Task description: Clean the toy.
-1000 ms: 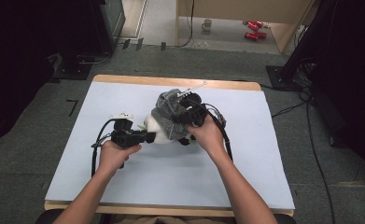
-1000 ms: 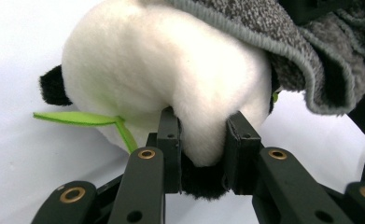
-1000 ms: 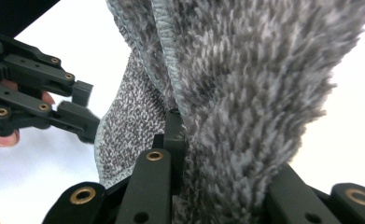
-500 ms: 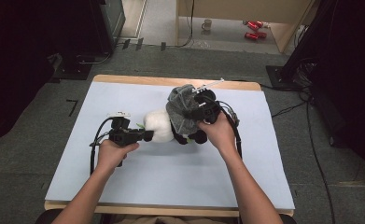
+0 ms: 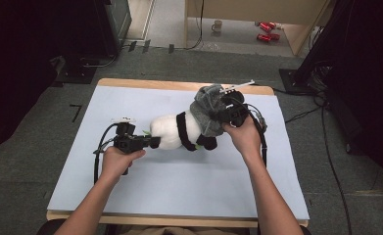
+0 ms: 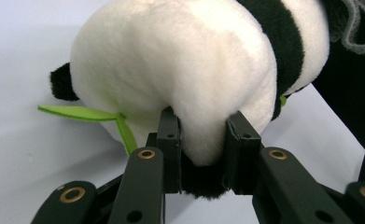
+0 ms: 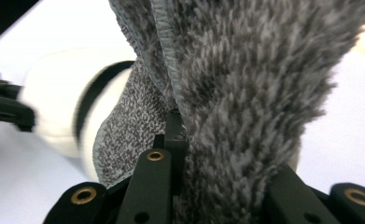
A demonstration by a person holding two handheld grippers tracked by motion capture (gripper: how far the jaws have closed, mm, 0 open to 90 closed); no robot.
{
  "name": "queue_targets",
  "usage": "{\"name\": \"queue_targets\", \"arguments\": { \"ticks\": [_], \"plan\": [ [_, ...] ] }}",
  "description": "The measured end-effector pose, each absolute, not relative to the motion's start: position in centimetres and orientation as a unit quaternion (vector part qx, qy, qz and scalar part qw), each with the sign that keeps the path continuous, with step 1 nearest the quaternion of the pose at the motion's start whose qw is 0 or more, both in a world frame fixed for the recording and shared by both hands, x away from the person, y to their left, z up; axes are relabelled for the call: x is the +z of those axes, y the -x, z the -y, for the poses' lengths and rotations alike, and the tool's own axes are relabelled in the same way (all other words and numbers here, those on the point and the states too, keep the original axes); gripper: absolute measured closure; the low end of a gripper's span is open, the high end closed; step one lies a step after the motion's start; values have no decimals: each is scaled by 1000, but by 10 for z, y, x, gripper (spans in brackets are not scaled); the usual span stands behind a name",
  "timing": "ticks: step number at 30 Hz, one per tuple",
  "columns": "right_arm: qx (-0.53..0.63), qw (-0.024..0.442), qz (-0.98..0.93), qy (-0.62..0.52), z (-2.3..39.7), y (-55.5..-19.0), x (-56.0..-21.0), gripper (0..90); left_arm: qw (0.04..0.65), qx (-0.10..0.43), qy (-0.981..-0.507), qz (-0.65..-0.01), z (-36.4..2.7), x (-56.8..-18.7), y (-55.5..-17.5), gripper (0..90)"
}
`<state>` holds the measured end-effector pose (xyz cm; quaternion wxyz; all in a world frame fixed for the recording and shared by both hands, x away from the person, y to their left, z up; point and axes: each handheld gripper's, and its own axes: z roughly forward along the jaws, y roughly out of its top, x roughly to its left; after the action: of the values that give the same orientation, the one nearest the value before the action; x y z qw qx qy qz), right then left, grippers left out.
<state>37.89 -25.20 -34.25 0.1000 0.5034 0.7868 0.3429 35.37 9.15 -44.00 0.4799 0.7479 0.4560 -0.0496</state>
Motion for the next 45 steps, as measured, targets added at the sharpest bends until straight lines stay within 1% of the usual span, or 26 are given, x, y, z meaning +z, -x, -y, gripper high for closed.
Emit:
{"name": "queue_targets", "arguments": {
  "ticks": [5,9,13,19,25,27,28,31,36,41,45],
  "plan": [
    [387,69,-774,-497,253,-374,-329,788,483,-47,-745,-458,-90,-439,-353,719],
    [412,49,-778,-473,237,-369,-317,788,484,-45,-745,-457,-90,-438,-352,719],
    [425,28,-787,-446,214,-368,-312,788,486,-42,-744,-457,-89,-437,-352,719],
    [435,-12,-796,-422,177,-372,-320,788,487,-40,-743,-458,-88,-437,-352,719],
    [421,-25,-813,-402,136,-376,-339,788,488,-38,-744,-455,-88,-435,-351,719],
    [404,-22,-823,-398,124,-378,-348,787,488,-37,-746,-452,-88,-434,-350,719],
    [388,-12,-831,-398,119,-380,-354,787,487,-37,-746,-453,-88,-434,-350,719],
    [373,0,-835,-404,118,-382,-364,787,480,-36,-750,-454,-89,-436,-351,719],
    [349,25,-843,-409,129,-382,-363,784,480,-37,-751,-452,-86,-438,-351,718],
    [309,71,-851,-419,147,-379,-355,784,483,-42,-744,-461,-91,-438,-353,719],
    [313,68,-844,-431,167,-378,-351,784,484,-39,-746,-455,-90,-438,-353,718]
  ]
}}
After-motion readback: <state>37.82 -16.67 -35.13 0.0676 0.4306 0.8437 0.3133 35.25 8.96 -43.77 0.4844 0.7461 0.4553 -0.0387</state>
